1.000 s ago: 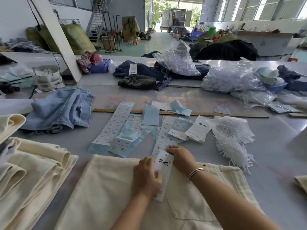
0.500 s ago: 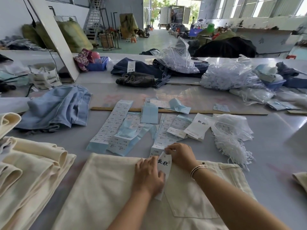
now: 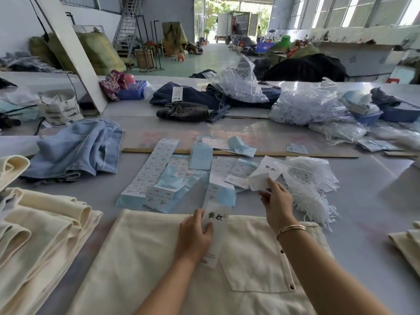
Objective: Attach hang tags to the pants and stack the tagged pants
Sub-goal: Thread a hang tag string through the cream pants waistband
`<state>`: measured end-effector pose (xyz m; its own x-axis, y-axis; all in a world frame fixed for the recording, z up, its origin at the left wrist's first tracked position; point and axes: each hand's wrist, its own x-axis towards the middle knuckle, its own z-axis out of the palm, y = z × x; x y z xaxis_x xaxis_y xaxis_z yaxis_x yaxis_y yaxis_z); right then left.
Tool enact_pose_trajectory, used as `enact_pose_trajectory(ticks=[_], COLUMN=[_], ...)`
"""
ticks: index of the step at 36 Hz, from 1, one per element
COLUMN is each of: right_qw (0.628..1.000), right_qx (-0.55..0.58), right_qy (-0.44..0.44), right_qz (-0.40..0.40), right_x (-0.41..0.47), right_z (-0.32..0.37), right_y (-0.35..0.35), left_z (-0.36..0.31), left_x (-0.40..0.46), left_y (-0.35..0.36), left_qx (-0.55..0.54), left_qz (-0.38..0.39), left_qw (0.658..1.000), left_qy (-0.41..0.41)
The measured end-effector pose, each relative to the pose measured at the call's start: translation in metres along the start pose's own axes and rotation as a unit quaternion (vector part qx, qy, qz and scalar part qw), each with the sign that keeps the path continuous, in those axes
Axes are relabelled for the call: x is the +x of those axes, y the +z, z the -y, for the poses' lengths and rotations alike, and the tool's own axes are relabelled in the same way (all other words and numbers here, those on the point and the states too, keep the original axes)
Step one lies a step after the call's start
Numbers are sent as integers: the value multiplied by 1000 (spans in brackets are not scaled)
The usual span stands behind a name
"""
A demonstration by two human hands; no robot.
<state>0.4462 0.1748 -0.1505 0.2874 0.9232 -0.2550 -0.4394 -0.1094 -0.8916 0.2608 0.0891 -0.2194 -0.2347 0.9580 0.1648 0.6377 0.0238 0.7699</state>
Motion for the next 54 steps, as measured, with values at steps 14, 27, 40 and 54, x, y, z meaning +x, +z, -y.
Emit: enact_pose_trajectory(ticks=[14, 27, 40, 54], right_qw=[856, 724, 628, 524], right_qx=[-300, -472, -558, -616], right_qy=[-402, -407, -489, -501], right_qz=[127, 294, 232, 307], right_x=[-88, -108, -101, -108], right_z=[-43, -68, -73, -61], right_y=[-65, -72, -72, -95], left_z=[-51, -48, -46, -50], left_x=[-43, -41, -42, -34], left_y=[-9, -10, -8, 13], left_qx=[-461, -498, -480, -382], left_qz=[176, 159, 177, 60], left_qw=[812, 784, 812, 864], left_qy=[-312, -335, -280, -323])
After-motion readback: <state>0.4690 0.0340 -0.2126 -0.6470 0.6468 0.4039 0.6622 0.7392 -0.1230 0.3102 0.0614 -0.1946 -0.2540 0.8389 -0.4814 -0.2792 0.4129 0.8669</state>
